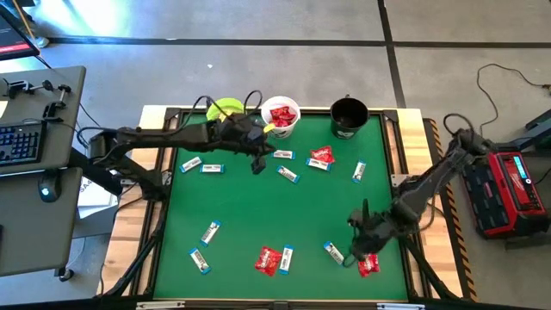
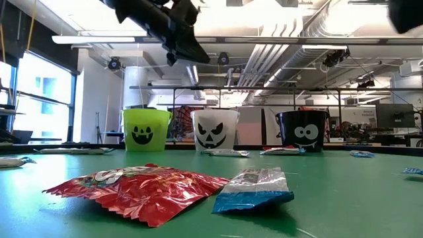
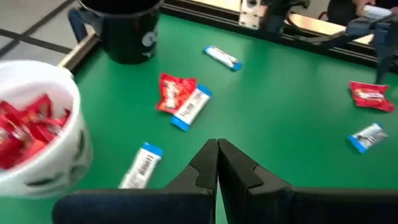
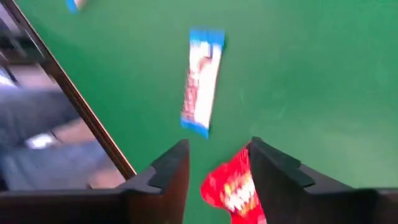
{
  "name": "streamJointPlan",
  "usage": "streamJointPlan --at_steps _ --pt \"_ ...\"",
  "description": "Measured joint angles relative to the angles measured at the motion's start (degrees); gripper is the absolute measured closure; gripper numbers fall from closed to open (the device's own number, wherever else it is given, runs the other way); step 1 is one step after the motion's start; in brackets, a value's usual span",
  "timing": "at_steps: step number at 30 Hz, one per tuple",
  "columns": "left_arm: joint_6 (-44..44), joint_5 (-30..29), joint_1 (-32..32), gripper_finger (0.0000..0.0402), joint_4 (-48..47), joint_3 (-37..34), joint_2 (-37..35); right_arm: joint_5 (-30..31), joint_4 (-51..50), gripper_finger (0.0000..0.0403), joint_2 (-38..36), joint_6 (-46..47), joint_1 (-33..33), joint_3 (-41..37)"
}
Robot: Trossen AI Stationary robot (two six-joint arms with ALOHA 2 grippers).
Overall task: Sort candy by brand, put in halloween buckets
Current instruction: Put the red candy into the white bucket
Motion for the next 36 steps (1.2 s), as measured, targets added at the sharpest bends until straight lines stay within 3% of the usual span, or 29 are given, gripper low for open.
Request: streamJointPlan --at_steps 7,28,32,36 --pt "-3.3 -3.0 -4.4 0.0401 4.0 -5.7 -2.8 -3.6 0.5 0.0213 8.3 -3.9 3.5 0.0" --pt "-5.6 -5.7 -7.8 0.0401 3.9 -6.2 -2.9 -7.1 3.3 0.0211 20.1 -11.7 3.6 0.4" --pt "-5.6 -5.7 -7.8 0.0401 3.7 -6.2 -2.9 -7.6 3.1 0.0230 20.9 -12.3 3.5 0.3" --pt "-5.7 -5.7 -7.8 0.0401 3.4 -6.2 -2.9 -8.2 2.5 0.0285 20.9 -13.0 3.5 0.2"
